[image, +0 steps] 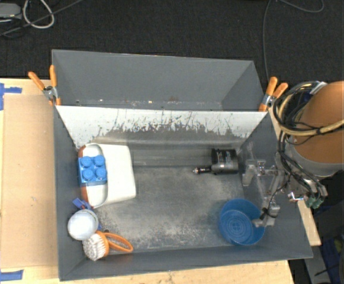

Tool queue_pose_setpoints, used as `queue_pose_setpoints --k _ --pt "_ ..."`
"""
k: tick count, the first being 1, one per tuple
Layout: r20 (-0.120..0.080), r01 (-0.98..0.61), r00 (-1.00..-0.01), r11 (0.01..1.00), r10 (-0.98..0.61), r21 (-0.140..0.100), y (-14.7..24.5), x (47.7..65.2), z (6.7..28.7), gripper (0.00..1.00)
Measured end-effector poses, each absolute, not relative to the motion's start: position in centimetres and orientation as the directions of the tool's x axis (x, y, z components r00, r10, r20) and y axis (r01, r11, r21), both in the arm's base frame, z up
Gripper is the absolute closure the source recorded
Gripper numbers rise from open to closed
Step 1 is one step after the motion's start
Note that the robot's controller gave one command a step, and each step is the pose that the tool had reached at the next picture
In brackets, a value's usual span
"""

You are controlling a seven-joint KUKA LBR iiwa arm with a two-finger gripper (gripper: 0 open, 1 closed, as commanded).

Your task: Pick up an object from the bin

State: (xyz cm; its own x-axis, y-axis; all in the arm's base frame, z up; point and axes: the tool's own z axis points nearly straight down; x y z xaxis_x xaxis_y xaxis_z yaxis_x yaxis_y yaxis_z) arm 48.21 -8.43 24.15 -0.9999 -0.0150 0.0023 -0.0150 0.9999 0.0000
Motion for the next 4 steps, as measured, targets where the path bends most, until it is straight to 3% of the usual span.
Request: queue_pose_setpoints --k 1,2,3,4 --pt "0.002 -0.015 -1.000 1.000 -0.015 0.000 -8.4 48.2 24.2 0.00" --pt "-0.004 -0.065 -0.998 0.998 -0.065 -0.001 -8.4 48.7 22.7 0.00" --pt "0.005 -0.234 -0.972 0.972 -0.234 0.003 -7.5 50.2 19.1 0.00" --pt "-0.001 -0.261 -0.965 0.965 -0.261 0.000 -8.6 50.3 16.7 0.00"
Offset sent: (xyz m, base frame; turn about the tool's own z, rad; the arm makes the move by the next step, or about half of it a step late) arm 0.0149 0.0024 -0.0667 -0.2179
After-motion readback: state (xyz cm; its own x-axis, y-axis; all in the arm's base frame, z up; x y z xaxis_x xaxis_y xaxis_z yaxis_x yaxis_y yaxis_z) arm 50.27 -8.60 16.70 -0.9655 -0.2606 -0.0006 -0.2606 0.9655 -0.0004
